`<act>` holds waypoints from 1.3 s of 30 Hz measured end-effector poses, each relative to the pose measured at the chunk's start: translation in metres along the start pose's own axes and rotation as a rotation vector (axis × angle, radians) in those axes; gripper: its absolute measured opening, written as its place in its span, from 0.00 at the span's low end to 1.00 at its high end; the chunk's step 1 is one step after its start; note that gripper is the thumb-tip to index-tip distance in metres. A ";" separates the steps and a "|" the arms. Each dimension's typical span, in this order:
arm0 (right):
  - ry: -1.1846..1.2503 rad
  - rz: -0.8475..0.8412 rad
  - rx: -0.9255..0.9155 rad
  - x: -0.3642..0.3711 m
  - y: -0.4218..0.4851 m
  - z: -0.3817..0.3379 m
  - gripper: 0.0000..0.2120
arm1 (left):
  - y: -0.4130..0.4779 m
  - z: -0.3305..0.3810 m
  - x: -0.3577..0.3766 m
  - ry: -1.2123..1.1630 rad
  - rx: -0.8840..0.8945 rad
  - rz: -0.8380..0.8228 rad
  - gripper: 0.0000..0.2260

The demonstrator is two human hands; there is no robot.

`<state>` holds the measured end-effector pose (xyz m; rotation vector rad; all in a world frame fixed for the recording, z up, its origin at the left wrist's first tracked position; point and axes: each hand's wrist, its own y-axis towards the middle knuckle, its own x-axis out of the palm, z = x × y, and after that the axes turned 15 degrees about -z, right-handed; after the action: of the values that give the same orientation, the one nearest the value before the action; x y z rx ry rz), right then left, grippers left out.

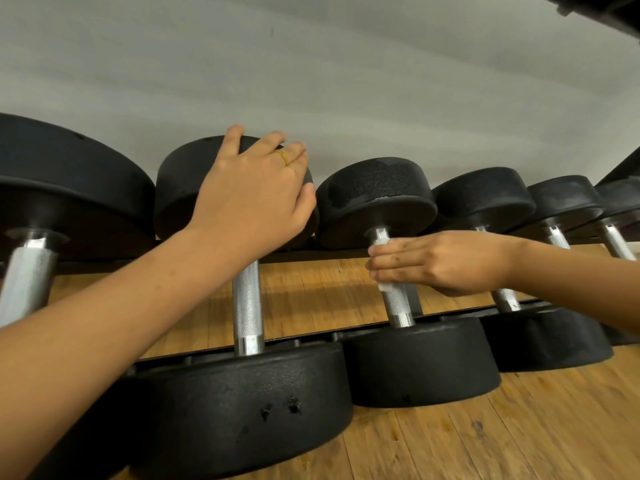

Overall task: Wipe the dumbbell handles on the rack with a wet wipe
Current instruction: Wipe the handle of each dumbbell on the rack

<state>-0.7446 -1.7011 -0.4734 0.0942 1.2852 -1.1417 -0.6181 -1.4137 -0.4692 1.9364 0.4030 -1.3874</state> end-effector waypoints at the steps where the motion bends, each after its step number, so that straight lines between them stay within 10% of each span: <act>1: 0.007 0.001 0.046 -0.003 -0.001 0.004 0.37 | 0.000 0.000 0.000 -0.002 0.002 0.000 0.24; 15: 0.114 -0.306 0.234 -0.030 -0.002 -0.007 0.42 | -0.002 0.002 -0.007 -0.009 0.004 -0.007 0.25; 32: -0.156 -0.376 -0.157 -0.022 -0.001 -0.018 0.34 | -0.004 0.002 -0.009 -0.023 0.004 -0.061 0.29; 39: 0.000 -0.459 0.067 -0.045 0.012 0.009 0.32 | -0.004 -0.001 -0.008 -0.025 0.014 -0.060 0.28</act>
<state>-0.7231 -1.6728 -0.4412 -0.1603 1.3047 -1.5749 -0.6231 -1.4088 -0.4629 1.9302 0.4433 -1.4552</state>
